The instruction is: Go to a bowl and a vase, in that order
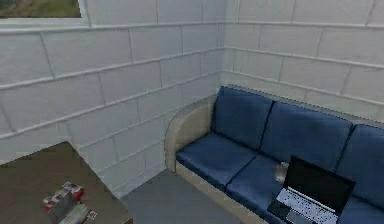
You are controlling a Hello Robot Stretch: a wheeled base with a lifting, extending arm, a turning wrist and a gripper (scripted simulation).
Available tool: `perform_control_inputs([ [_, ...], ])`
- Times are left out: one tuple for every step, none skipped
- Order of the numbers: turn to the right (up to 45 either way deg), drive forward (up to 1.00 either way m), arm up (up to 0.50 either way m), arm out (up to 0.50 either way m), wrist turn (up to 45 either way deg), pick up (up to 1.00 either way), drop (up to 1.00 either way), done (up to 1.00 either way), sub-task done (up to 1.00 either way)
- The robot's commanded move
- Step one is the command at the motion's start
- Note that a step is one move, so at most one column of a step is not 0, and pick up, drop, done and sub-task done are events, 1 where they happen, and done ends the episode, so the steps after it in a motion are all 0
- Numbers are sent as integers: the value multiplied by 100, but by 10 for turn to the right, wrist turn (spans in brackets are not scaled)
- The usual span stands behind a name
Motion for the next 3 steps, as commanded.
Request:
perform_control_inputs([
  [-450,0,0,0,0,0,0,0,0],
  [-450,0,0,0,0,0,0,0,0],
  [0,0,0,0,0,0,0,100,0],
])
